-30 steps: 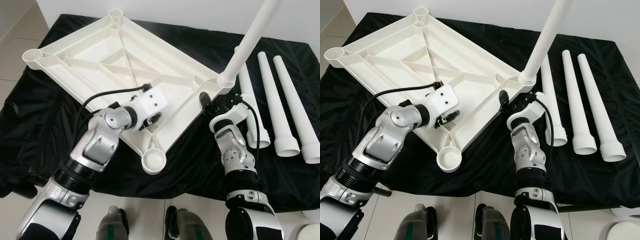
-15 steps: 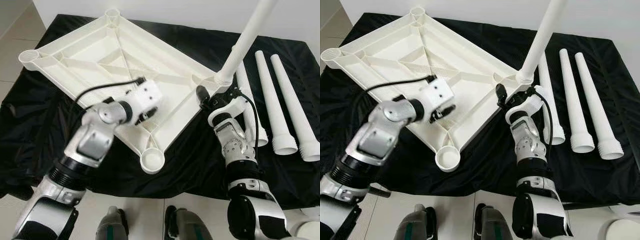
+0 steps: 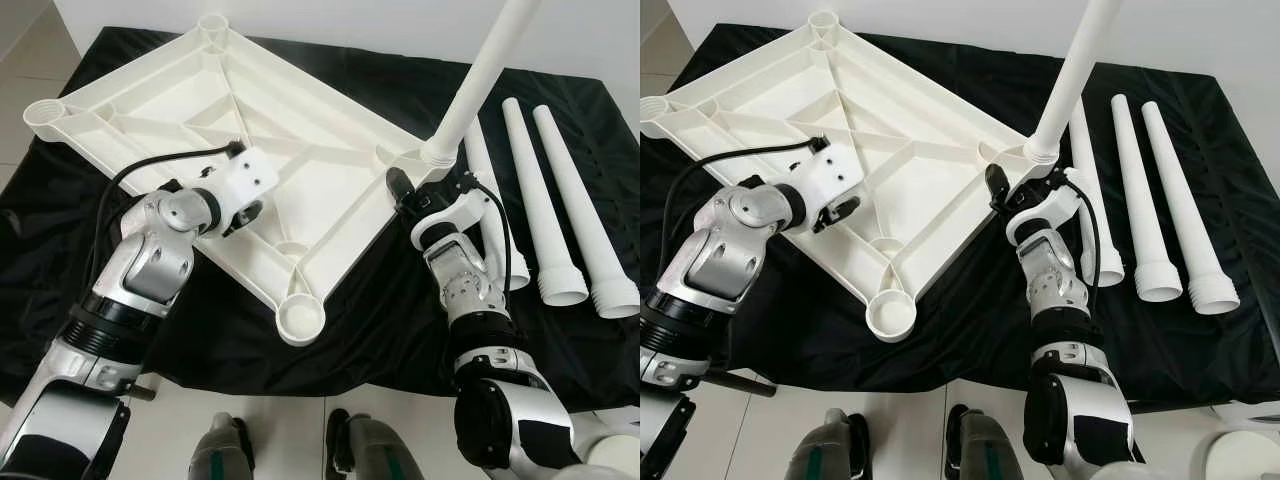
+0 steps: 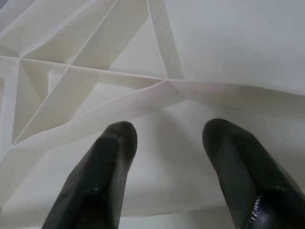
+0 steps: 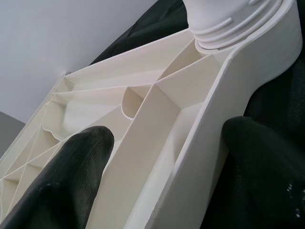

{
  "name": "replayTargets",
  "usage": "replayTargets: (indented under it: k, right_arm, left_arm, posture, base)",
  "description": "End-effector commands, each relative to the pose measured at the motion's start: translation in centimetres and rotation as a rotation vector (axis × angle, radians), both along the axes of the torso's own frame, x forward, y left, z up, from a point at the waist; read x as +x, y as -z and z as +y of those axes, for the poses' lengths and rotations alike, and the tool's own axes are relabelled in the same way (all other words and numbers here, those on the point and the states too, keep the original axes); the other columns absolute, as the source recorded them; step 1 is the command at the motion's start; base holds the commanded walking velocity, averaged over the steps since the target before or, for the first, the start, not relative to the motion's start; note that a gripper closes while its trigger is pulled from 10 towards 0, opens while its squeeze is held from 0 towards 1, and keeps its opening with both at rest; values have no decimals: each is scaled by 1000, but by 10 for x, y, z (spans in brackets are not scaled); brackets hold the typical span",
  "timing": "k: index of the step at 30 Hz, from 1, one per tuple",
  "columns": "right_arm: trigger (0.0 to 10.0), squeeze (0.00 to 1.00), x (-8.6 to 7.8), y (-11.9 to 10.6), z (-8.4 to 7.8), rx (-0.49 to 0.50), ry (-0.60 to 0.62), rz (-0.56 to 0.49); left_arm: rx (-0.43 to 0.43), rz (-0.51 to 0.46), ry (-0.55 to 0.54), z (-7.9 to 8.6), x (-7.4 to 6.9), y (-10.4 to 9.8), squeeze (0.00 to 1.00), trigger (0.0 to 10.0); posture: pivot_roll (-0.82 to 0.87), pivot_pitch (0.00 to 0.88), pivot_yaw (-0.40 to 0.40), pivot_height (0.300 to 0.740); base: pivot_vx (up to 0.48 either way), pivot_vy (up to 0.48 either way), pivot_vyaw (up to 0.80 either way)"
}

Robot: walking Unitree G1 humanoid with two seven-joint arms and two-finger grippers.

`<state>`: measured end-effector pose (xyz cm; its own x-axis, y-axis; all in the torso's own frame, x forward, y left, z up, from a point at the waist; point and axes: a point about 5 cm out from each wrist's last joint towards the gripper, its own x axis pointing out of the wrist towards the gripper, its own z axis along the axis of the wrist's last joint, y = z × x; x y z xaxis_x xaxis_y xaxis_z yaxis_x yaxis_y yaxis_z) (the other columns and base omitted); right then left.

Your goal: Building children table

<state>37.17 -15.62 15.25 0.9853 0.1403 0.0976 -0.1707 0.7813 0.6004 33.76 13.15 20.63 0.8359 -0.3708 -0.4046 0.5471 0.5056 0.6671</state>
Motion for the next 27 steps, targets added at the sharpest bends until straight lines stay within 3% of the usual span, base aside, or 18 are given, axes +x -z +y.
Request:
replayTargets:
  k: [1, 7, 11, 14, 17, 27]
  right_arm:
    - [10000, 0, 2, 1, 9, 13, -46, 6]
    - [10000, 0, 5, -1, 13, 16, -62, 2]
    - [10000, 0, 5, -1, 14, 15, -64, 3]
    - [10000, 0, 6, 0, 17, 12, -77, 7]
    - [10000, 0, 9, 0, 23, 8, -107, 16]
    - [10000, 0, 13, -2, 33, 11, -173, 20]
  left_arm:
    - [36, -58, -39, -5, -2, 10, 0, 10000]
    - [33, -20, 75, -26, -12, 17, 0, 10000]
    - [31, -15, 96, -30, -14, 17, 0, 10000]
    - [6, 14, 156, -42, -20, 19, 0, 10000]
    - [-35, 56, 272, -65, -34, 19, 0, 10000]
    - [-61, 96, 410, -88, -54, 19, 0, 10000]
  posture:
    - [0, 173, -56, 740]
    - [-2, 167, -57, 740]
    - [-2, 167, -57, 740]
    - [-3, 166, -58, 740]
    - [-3, 166, -59, 740]
    - [-1, 164, -57, 740]
  base:
    - [0, 0, 0]
    - [0, 0, 0]
    - [0, 0, 0]
    - [0, 0, 0]
    - [0, 0, 0]
    - [0, 0, 0]
